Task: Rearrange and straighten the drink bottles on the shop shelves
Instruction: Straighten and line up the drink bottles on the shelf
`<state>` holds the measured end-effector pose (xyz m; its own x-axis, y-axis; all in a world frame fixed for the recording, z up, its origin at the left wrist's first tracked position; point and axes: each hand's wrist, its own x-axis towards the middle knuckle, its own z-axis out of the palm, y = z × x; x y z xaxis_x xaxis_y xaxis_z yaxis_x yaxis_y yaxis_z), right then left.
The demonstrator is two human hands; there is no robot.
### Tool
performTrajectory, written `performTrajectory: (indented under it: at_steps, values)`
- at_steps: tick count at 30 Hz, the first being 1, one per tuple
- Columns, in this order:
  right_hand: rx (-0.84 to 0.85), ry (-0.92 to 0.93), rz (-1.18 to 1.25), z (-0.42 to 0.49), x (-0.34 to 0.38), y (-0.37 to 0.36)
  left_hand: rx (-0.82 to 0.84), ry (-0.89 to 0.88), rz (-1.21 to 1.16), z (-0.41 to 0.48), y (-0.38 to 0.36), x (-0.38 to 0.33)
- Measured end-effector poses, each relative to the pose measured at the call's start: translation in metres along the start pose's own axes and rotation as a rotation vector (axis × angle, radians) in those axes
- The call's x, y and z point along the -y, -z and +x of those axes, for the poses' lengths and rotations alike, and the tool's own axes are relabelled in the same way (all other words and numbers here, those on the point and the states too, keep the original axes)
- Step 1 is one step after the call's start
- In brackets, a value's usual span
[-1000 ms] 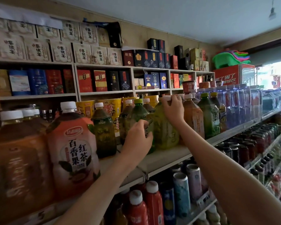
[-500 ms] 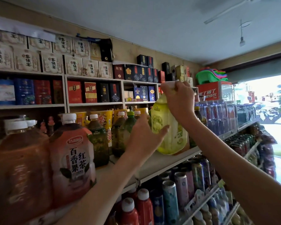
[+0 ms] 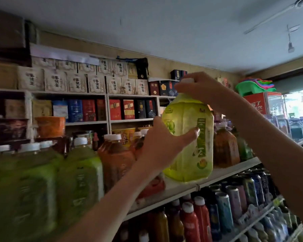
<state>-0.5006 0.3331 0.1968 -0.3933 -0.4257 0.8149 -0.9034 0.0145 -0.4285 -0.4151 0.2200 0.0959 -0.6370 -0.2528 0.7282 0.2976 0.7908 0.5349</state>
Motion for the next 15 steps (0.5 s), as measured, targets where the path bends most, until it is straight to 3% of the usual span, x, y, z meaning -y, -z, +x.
performTrajectory:
  at_steps: [5, 8, 12, 15]
  values:
    - [0.033, 0.031, 0.178, -0.004, 0.075, -0.048, 0.089, -0.043, 0.021, -0.041, 0.099, -0.008]
    - [-0.011, -0.004, 0.284, 0.000, 0.114, -0.075, 0.050, -0.006, 0.137, -0.067, 0.159, -0.012]
    - [-0.146, -0.035, 0.438, 0.014, 0.164, -0.105, -0.147, -0.014, 0.441, -0.104, 0.251, -0.003]
    - [-0.226, -0.053, 0.564, 0.030, 0.188, -0.129, -0.280, 0.064, 0.872, -0.116, 0.315, 0.021]
